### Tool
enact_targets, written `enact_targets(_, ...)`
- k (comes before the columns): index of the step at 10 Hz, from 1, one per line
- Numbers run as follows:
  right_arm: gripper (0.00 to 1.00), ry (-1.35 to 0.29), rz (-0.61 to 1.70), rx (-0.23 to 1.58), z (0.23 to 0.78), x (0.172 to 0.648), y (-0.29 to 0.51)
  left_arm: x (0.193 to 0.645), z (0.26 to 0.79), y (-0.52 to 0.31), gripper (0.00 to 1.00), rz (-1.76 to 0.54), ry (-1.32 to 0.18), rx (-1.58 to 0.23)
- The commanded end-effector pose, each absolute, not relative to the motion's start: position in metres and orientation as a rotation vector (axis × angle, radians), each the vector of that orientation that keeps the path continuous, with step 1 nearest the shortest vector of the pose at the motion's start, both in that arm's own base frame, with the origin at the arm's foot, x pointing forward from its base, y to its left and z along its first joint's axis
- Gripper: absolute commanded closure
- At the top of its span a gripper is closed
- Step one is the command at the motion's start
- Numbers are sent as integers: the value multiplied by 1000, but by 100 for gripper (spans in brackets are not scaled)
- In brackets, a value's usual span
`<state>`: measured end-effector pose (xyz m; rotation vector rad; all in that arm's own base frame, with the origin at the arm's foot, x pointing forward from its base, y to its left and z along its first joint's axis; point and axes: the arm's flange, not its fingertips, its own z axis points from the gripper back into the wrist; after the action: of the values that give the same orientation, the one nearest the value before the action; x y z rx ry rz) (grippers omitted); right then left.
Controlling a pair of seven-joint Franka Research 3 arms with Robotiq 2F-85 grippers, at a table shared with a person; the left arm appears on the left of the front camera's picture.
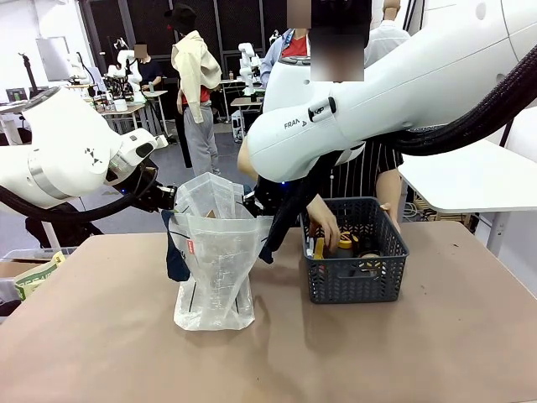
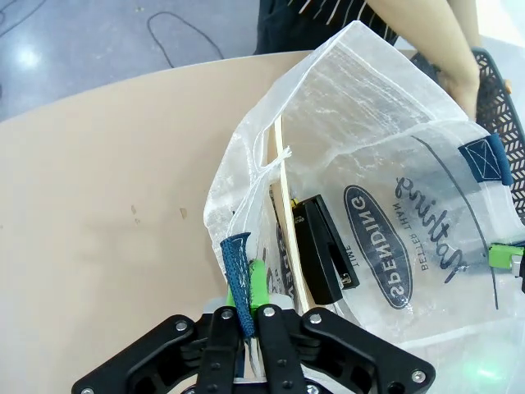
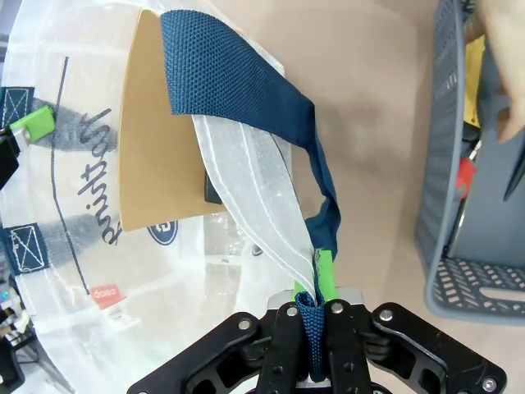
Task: Transfer purchased items from the store into the shopping bag.
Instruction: Move the Reusable shopping bag to the right side of the table.
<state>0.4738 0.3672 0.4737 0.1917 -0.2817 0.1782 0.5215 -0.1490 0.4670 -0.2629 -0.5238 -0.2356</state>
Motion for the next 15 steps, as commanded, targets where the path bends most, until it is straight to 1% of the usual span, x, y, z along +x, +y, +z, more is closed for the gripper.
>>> enact_targets(1,100,-277,178,198,474,473,367,518,468,-147,100,-234,-526,-261)
enact_targets(15,100,-277,178,198,474,473,367,518,468,-147,100,-234,-526,-261)
